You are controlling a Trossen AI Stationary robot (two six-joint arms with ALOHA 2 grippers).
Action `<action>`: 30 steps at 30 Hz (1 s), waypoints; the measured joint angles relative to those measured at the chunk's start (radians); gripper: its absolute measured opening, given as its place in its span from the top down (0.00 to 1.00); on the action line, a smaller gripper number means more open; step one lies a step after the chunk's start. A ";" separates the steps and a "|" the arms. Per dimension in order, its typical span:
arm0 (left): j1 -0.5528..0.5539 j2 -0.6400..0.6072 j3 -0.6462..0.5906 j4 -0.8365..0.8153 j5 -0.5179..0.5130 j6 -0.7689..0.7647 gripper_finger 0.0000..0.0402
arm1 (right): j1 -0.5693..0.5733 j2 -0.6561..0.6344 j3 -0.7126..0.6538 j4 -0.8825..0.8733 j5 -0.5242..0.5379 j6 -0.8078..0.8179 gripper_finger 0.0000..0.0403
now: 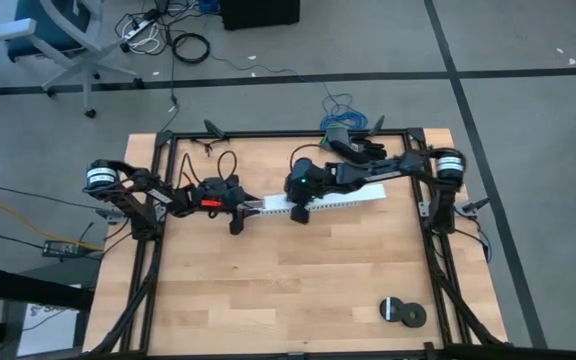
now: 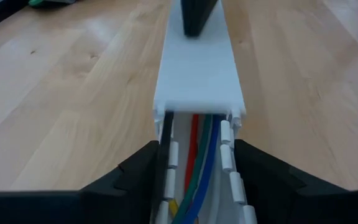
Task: Ziptie cables
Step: Close the white cable duct lid
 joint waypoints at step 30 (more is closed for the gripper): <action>-0.001 -0.004 0.000 -0.010 -0.016 -0.034 0.26 | 0.086 -0.030 0.116 0.166 0.046 -0.130 1.00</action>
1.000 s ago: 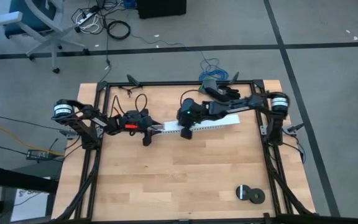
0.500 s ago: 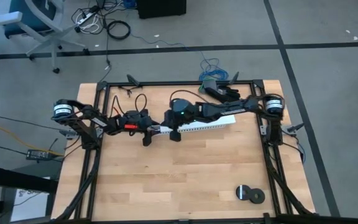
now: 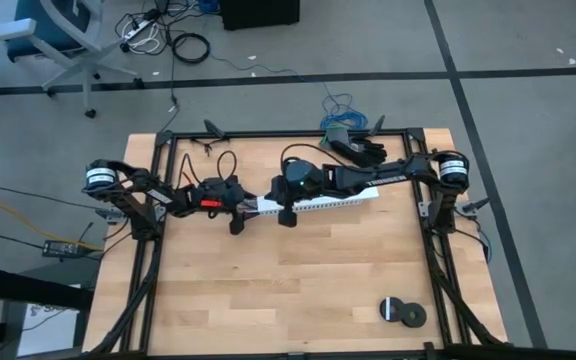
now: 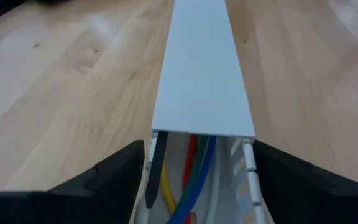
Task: Ziptie cables
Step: Close the white cable duct lid
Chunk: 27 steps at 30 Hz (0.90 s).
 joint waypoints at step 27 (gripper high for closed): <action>-0.013 -0.075 -0.144 0.168 -0.009 0.020 0.27 | -0.003 0.000 0.001 -0.020 0.000 0.046 1.00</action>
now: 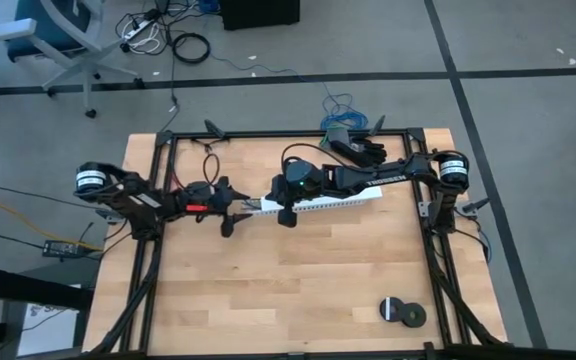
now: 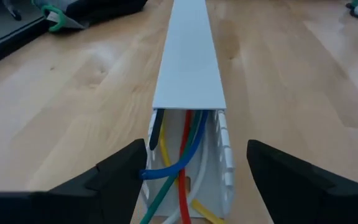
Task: Ziptie cables
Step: Close the white cable duct lid
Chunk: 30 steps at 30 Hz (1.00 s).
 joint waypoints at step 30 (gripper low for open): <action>0.000 0.014 0.009 0.017 -0.049 0.012 0.22 | 0.000 0.000 0.001 -0.024 -0.006 0.000 1.00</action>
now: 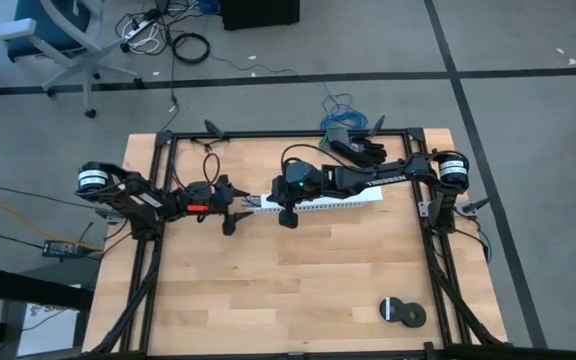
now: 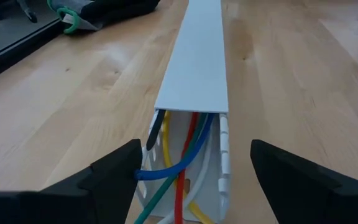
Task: Ziptie cables
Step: Close the white cable duct lid
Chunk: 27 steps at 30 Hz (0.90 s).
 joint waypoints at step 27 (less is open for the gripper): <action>0.002 0.034 0.039 -0.079 -0.021 0.084 0.22 | -0.002 0.000 0.000 -0.009 -0.002 0.000 1.00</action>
